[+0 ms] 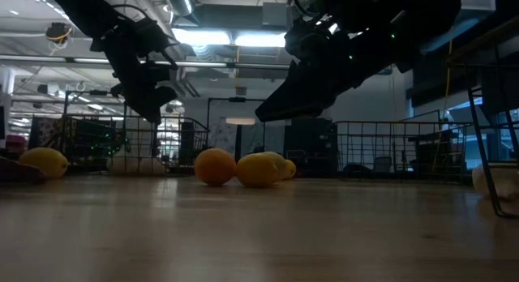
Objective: Sort produce into baskets
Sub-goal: Put the yellow lemon into the top right wire basket
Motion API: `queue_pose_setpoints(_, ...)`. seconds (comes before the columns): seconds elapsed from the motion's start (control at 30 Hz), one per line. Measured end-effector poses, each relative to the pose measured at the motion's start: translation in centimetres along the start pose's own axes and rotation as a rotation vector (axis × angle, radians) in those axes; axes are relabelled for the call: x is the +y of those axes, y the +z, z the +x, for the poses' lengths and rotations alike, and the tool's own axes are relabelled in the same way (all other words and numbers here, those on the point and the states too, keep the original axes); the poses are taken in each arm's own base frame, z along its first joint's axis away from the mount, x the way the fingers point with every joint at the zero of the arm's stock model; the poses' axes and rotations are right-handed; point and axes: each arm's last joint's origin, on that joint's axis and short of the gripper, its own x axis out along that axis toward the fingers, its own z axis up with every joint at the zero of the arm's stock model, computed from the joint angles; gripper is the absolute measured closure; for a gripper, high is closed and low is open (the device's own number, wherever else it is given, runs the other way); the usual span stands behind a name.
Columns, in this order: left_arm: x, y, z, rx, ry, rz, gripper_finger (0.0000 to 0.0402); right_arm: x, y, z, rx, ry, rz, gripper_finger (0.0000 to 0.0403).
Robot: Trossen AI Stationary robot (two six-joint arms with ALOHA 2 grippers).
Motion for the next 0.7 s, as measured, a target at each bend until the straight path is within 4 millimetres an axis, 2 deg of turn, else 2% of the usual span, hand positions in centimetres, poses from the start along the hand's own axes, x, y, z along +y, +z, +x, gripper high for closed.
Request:
queue_pose_setpoints(0.33, -0.2, 0.0, -0.3, -0.01, -0.024, 0.009, 0.0279, 0.0, 0.0, 0.0, 0.0, 0.0, 0.0, 0.0269)
queue_pose_setpoints(0.5, -0.8, 0.6, -1.5, -0.086, -0.084, -0.002, 0.0279, 0.0, 0.0, 0.0, 0.0, 0.0, 0.0, 0.0269)
queue_pose_setpoints(0.7, -1.2, 0.2, -3.4, -0.104, -0.121, 0.027, 0.0279, 0.0, 0.0, 0.0, 0.0, 0.0, 0.0, 0.0269)
